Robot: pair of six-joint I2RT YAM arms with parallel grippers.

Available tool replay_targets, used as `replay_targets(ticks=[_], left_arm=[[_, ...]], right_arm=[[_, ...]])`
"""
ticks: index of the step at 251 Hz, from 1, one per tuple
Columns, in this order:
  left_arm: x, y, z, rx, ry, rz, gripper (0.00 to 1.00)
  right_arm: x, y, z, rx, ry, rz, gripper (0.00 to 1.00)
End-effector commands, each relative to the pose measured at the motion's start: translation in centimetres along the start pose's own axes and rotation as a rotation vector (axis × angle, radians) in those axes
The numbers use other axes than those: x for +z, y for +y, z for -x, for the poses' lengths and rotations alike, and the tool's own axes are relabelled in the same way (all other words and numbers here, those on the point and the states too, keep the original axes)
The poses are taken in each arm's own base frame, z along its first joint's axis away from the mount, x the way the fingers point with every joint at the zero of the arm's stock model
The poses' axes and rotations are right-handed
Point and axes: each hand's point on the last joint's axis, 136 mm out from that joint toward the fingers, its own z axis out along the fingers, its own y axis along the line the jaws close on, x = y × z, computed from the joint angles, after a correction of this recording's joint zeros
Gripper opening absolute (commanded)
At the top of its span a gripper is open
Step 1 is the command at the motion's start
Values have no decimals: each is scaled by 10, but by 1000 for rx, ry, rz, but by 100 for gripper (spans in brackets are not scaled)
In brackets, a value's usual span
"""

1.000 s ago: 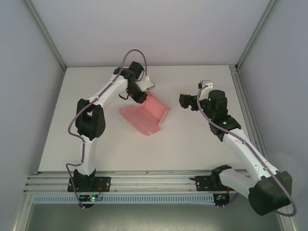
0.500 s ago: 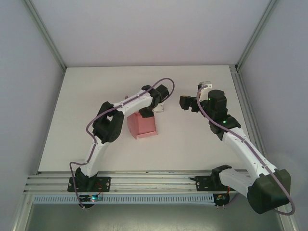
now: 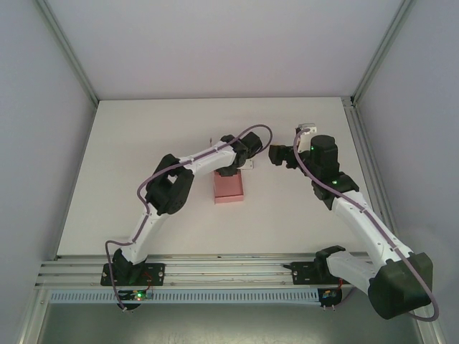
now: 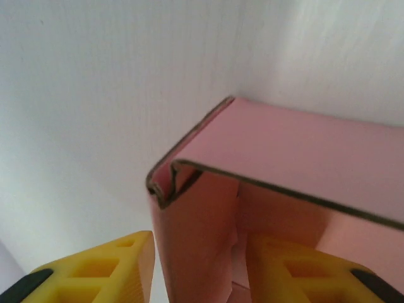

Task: Assemble paper box

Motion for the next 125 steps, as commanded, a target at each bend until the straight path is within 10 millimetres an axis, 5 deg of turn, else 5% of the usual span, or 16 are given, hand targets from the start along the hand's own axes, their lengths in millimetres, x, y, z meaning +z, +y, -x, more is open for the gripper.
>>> replay_targets(ticks=[1,51,94,125], left_arm=[[-52,29,28,-97,-201,52,48],[-126,45,46,-207,-451,28,100],[-177,85,30,-447,-563,127,100],[-206,130,-26,-818,-591,179,100]], right_arm=[[1,-3,-5,-7,14,5,98],[8,-1,-6,-14,41,29,98],[26,5,-14,-81,99,82,98],[53,41,-30,-191,206,278,98]])
